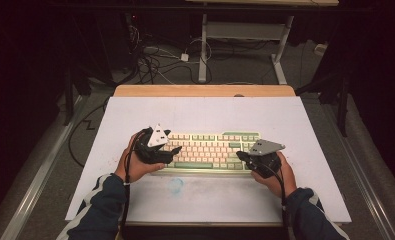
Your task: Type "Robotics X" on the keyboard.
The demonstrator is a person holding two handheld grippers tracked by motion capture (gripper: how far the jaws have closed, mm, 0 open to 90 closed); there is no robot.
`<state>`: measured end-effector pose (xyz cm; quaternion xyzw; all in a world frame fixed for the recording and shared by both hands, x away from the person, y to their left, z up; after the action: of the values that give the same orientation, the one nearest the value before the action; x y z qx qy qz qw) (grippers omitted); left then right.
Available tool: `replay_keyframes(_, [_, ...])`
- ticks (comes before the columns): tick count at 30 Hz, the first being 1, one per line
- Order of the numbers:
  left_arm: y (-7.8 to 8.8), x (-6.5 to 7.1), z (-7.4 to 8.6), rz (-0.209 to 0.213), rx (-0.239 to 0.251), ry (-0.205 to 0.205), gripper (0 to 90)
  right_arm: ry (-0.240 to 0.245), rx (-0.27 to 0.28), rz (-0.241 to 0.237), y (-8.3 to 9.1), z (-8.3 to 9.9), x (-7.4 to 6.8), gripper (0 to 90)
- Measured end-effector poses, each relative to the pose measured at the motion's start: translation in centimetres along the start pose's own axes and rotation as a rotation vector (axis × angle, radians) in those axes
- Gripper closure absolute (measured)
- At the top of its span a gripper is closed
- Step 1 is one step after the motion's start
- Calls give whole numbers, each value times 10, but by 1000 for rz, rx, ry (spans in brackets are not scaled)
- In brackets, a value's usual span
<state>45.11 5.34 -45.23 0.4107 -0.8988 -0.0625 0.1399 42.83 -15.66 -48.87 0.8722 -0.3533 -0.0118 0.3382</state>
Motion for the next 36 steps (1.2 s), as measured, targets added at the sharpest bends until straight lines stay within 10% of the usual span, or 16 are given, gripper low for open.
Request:
replay_keyframes(13, [35, -14, 18, -89, 54, -9, 228, 9, 14, -11, -8, -20, 1, 898])
replay_keyframes(36, [67, -18, 49, -116, 18, 46, 226, 71, -61, -81, -71, -48, -23, 897])
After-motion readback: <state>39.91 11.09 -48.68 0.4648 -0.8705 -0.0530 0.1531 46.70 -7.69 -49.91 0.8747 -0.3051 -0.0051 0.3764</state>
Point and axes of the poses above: each handheld gripper's, and its own axes: y roughly backward along the jaws, z roughly out of its underside, x roughly to its right, the point moved 9 cm from there along -y, roughly forward along the jaws, and after that the axes turned 1 degree about y, right-handed, at the moved point
